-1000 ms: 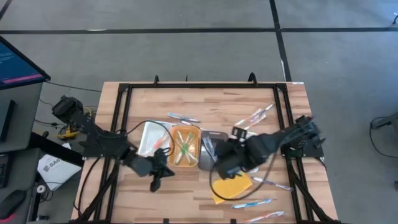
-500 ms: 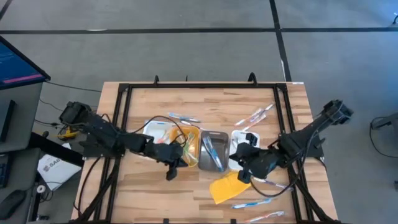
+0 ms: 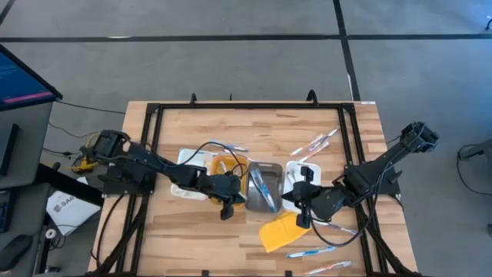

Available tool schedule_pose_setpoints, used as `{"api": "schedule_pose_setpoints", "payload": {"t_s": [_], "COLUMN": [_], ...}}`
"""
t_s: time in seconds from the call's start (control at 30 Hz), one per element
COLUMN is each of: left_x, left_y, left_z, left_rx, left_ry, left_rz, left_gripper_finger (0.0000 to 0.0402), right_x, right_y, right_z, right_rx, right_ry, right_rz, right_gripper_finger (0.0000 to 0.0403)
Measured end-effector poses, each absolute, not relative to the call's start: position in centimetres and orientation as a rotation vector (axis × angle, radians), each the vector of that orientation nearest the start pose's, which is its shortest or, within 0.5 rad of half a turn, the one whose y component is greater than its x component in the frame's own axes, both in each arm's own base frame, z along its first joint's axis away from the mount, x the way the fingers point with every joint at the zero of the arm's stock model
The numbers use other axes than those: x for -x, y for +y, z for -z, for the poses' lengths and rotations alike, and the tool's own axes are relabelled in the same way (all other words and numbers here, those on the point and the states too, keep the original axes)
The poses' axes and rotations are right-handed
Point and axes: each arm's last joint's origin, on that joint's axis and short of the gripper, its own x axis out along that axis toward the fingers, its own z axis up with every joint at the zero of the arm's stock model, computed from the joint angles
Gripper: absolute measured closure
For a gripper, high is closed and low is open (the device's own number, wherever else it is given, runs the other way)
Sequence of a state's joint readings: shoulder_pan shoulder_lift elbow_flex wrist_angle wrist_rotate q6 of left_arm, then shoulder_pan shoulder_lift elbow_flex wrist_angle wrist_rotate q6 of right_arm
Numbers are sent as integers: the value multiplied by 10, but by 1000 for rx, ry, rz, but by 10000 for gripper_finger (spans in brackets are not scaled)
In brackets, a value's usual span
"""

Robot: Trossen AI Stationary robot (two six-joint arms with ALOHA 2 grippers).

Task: Pick & Place Toothbrushes
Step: Put the green toothbrush into the yellow bin, then put the purple toothbrush into the right white bin

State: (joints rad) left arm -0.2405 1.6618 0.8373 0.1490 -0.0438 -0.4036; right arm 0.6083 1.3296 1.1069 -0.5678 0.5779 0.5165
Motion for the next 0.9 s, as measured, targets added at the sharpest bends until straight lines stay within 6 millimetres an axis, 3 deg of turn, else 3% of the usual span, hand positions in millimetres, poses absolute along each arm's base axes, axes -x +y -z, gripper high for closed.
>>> {"api": "schedule_pose_setpoints", "payload": {"t_s": [0.13,0.43,0.7,0.9], "left_x": [-319,-308,-308,-308], "left_y": [-77,-74,-72,-82], "left_z": [-162,-209,-211,-214], "left_rx": [283,252,238,244], "left_ry": [727,554,544,514], "left_rz": [23,12,25,88], "left_gripper_finger": [401,401,401,401], "right_x": [-233,-232,-227,-203], "right_y": [145,146,149,156], "right_z": [-299,-299,-297,-285], "right_rx": [-59,-56,-76,-157], "right_ry": [634,630,664,800], "right_rz": [133,126,132,213], "right_gripper_finger": [400,402,400,401]}}
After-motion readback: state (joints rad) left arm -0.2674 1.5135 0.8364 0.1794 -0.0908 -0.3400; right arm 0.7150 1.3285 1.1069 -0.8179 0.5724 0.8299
